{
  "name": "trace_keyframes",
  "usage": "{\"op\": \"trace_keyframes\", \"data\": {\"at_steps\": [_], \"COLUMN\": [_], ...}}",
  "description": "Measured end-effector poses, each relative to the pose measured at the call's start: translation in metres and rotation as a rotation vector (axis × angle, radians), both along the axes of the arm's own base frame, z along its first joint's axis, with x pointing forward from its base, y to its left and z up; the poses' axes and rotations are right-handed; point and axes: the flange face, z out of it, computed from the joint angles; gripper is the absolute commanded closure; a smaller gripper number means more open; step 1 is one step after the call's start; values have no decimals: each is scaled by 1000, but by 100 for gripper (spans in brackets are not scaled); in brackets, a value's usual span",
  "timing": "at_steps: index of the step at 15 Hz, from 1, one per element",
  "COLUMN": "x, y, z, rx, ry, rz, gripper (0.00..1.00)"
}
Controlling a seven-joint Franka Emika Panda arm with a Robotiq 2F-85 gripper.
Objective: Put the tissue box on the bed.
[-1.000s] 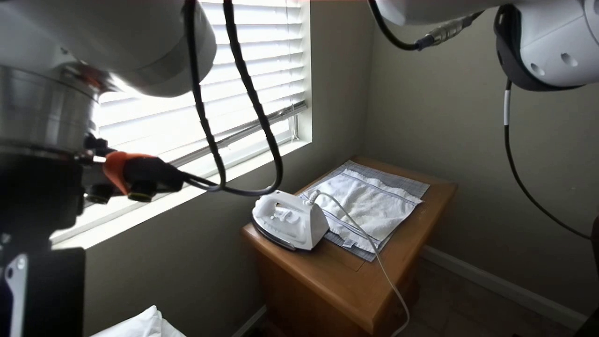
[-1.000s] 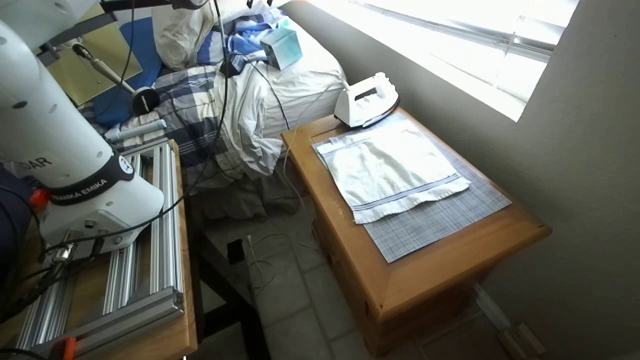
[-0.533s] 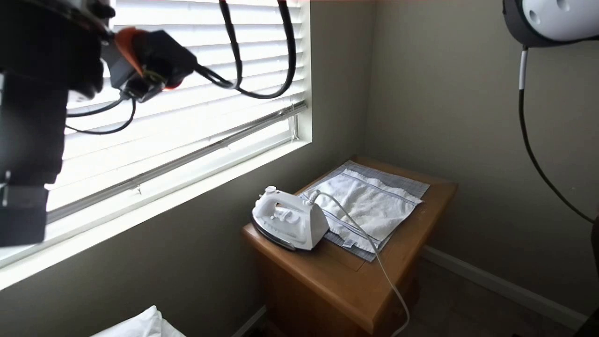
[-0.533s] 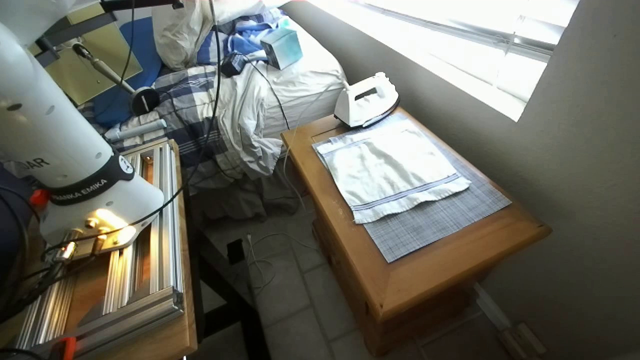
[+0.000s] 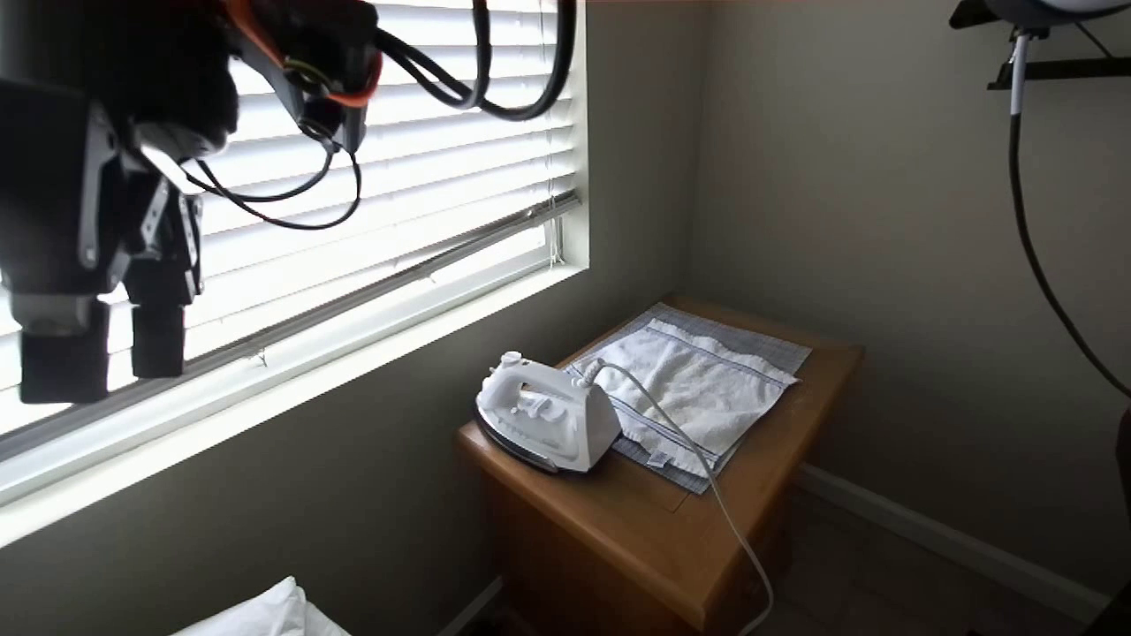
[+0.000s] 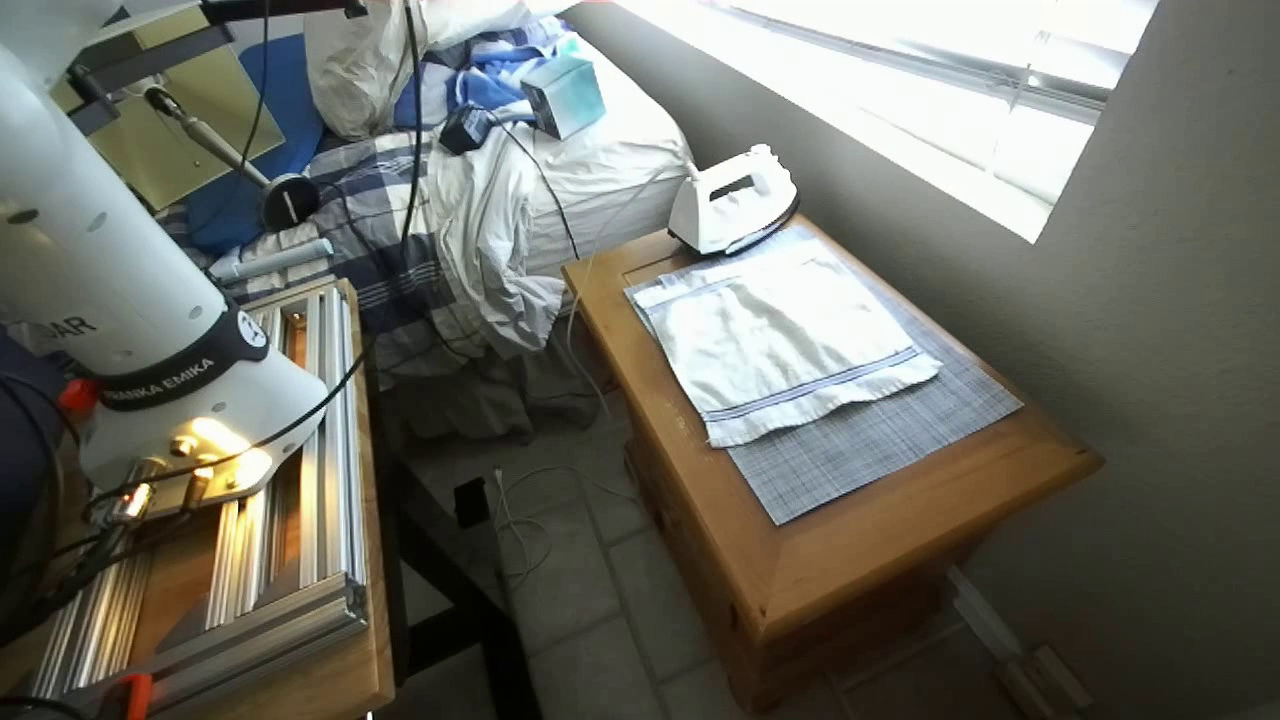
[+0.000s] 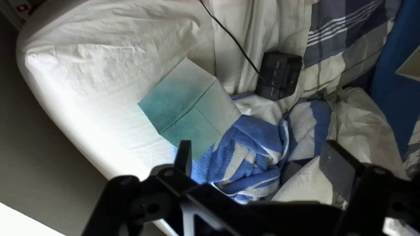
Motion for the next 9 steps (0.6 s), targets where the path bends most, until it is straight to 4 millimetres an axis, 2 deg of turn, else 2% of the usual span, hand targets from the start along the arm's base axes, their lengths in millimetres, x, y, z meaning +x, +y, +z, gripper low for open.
{"op": "trace_keyframes", "data": {"at_steps": [4,9], "x": [-2,-5], "y": [5,2], "z": [-17,-17], "rx": [-29,-45], "ry": [30,40], "rz": [-183,-216], "gripper": [0,0]}}
